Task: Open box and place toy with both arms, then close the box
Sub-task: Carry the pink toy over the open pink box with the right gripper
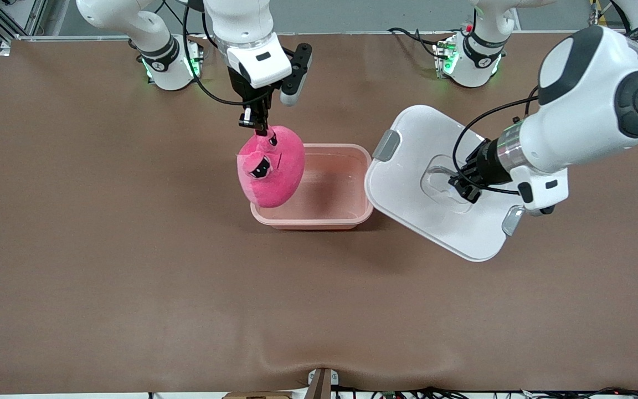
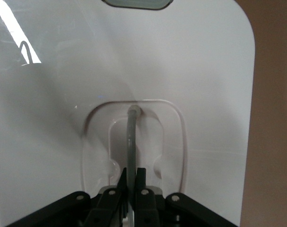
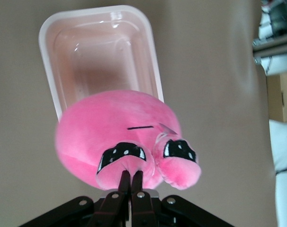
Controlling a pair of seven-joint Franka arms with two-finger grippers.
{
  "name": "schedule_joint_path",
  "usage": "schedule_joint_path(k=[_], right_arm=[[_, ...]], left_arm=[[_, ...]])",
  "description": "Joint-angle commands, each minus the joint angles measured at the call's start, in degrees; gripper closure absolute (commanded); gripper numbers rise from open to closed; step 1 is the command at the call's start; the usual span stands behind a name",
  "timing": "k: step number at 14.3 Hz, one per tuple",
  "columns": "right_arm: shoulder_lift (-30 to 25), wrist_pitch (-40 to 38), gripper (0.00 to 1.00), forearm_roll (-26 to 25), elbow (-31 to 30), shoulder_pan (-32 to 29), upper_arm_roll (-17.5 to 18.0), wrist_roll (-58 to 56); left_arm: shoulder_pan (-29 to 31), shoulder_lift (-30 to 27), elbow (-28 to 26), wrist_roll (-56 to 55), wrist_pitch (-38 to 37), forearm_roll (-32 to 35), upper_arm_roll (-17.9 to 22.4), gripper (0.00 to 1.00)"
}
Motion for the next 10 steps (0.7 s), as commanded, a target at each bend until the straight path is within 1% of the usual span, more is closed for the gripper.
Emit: schedule_joint_path(k=[1,7,10], right_arm=[[1.81,0.46,1.0,0.37,1.48,0.11,-0.72,-7.84],[2.6,0.55,1.0,0.81,1.13,-0.42,-0.81,-17.25],[2.86,0.47,1.0,0.81,0.77,-0.51,-0.81,-19.64]], left_arm=[[1.31,-2.24,0.38,0.59,-1.69,-4.23,-0.2,1.0],[1.66,-2.24,0.29,1.38,-4.14,-7.14,-0.2,1.0],[1.66,-2.24,0.38,1.82,-4.5,-8.71,-0.38,1.0]])
